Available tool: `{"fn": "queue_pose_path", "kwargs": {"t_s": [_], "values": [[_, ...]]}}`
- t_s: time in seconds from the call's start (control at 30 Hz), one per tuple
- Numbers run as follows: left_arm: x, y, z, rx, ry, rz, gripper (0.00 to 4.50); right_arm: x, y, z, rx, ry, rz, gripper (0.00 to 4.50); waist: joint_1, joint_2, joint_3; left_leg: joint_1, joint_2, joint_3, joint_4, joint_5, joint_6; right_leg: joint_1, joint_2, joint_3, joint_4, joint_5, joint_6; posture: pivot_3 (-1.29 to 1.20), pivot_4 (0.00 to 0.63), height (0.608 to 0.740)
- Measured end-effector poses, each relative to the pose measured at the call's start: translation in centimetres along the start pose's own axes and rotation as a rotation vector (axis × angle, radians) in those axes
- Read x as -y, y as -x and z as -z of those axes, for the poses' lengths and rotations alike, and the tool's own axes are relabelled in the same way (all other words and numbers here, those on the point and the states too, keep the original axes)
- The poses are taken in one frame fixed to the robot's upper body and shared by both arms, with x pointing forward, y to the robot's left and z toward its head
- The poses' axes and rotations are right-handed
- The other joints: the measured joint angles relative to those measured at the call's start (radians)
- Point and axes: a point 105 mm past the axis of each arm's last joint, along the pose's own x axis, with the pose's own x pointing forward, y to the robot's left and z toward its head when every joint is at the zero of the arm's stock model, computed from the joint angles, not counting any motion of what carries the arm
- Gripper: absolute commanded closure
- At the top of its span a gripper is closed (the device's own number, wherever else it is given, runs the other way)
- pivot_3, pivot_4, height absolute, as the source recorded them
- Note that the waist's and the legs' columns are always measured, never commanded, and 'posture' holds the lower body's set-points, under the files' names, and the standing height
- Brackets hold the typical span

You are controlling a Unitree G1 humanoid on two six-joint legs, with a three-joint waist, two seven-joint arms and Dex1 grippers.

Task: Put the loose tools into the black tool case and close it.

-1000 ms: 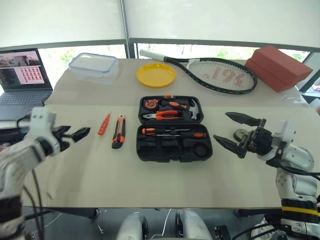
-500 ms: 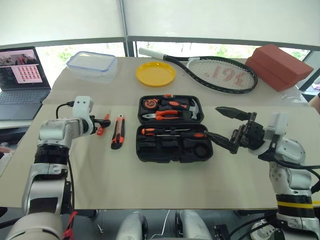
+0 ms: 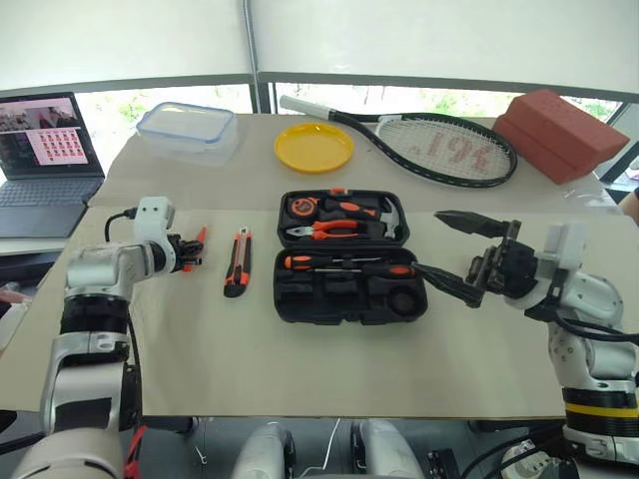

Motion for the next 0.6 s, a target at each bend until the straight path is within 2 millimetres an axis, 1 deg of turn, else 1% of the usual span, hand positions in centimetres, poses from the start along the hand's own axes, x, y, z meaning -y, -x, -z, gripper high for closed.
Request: {"fn": "queue_pose_path", "kwargs": {"t_s": [0.1,0.13,0.17,0.2,0.23,0.27,0.3,0.33,0.37,0.4,0.43,0.47,0.5,0.53,0.6], "values": [[0.3,0.5,-0.3,0.031,-0.007,0.072,4.06,-0.1,-0.1,-0.3,0.003,0.011,-0.009,0.0,0.0,-0.003,0.002,-0.001,0.0,0.0,0.0,0.0,0.0,-0.001,0.0,-0.001,0.0,0.0,0.0,0.0,0.15,0.74],[0.5,1.0,-1.0,0.061,-0.032,0.114,4.06,-0.1,-0.1,-0.5,0.001,0.013,-0.011,0.0,0.0,-0.005,0.003,-0.001,0.0,0.0,0.0,0.0,0.0,-0.001,0.0,-0.001,0.0,0.0,0.0,0.0,0.15,0.74],[1.2,1.7,-1.9,0.099,-0.066,0.172,4.06,-0.1,-0.1,-0.6,-0.005,0.012,-0.013,0.0,0.0,-0.006,0.004,-0.002,0.001,0.0,0.0,0.0,0.0,-0.002,0.0,-0.001,0.0,0.0,0.0,0.0,0.15,0.74],[2.9,3.0,-3.3,0.144,-0.141,0.289,4.06,-0.3,0.0,-0.7,-0.024,0.003,-0.027,0.0,0.001,-0.008,0.005,-0.004,0.001,0.0,0.001,0.0,0.0,-0.002,0.0,-0.002,0.0,0.0,0.0,0.0,0.15,0.74],[5.0,4.2,-4.5,0.186,-0.238,0.404,4.06,-0.5,0.2,-0.6,-0.061,-0.006,-0.046,0.0,0.004,-0.008,0.005,-0.006,0.001,-0.001,0.001,0.0,0.0,-0.002,0.0,-0.003,0.002,0.0,0.0,0.0,0.15,0.74],[7.7,5.6,-5.1,0.192,-0.402,0.52,4.06,-0.6,0.3,-0.5,-0.114,-0.025,-0.071,0.0,0.006,-0.008,0.005,-0.006,0.001,-0.001,0.003,0.0,0.001,-0.002,0.0,-0.003,0.001,0.0,0.0,0.0,0.15,0.74],[10.0,6.4,-5.1,0.171,-0.535,0.612,4.06,-0.6,0.3,-0.4,-0.167,-0.041,-0.093,0.0,0.008,-0.008,0.005,-0.007,0.0,-0.001,0.004,-0.001,0.002,-0.001,-0.001,-0.002,0.001,0.0,0.0,0.0,0.15,0.74],[13.1,7.0,-4.6,0.145,-0.699,0.727,4.06,-0.5,0.0,-0.2,-0.219,-0.054,-0.114,0.0,0.009,-0.006,0.004,-0.006,-0.001,0.0,0.005,-0.002,0.004,0.0,-0.002,-0.001,0.0,0.0,0.0,0.0,0.15,0.74],[14.9,7.2,-4.0,0.13,-0.776,0.795,4.06,-0.4,-0.4,-0.4,-0.231,-0.051,-0.123,0.0,0.008,-0.005,0.003,-0.005,-0.001,0.0,0.006,-0.003,0.006,0.001,-0.001,0.0,-0.003,0.0,0.001,0.0,0.15,0.74],[17.1,6.9,-2.6,0.098,-0.841,0.883,4.06,-0.5,-1.0,-0.5,-0.238,-0.054,-0.14,0.0,0.006,-0.005,0.003,-0.005,-0.002,0.001,0.007,-0.004,0.007,0.001,-0.001,0.002,-0.005,0.0,0.002,0.0,0.15,0.74],[17.8,6.6,-1.6,0.071,-0.856,0.92,4.06,-0.8,-1.2,-0.3,-0.249,-0.067,-0.153,0.0,0.004,-0.005,0.003,-0.005,-0.002,0.001,0.008,-0.004,0.008,0.001,-0.001,0.002,-0.004,-0.001,0.003,0.0,0.15,0.74],[18.0,6.0,-0.8,0.036,-0.86,0.921,4.06,-0.9,-1.1,0.2,-0.277,-0.079,-0.158,0.0,0.0,-0.007,0.004,-0.006,-0.002,0.001,0.008,-0.005,0.008,0.0,0.001,0.002,-0.004,-0.001,0.003,0.0,0.15,0.74],[18.3,5.1,0.0,-0.005,-0.871,0.902,4.06,-1.0,-0.7,1.1,-0.343,-0.093,-0.166,0.0,0.0,-0.007,0.004,-0.006,-0.003,0.0,0.008,-0.006,0.01,0.0,0.001,0.002,-0.003,-0.001,0.004,0.0,0.15,0.74],[18.5,4.5,0.4,-0.027,-0.887,0.892,4.06,-1.0,-0.5,1.7,-0.377,-0.103,-0.165,0.0,0.0,-0.007,0.004,-0.006,-0.003,0.0,0.008,-0.007,0.013,-0.001,0.001,0.002,-0.003,-0.001,0.004,0.0,0.15,0.74],[18.9,3.3,1.1,-0.055,-0.957,0.858,4.06,-1.0,-0.2,2.5,-0.418,-0.115,-0.17,0.0,0.001,-0.007,0.004,-0.006,-0.003,0.0,0.008,-0.007,0.013,-0.001,0.002,0.002,-0.002,-0.001,0.004,0.0,0.15,0.74]]}}
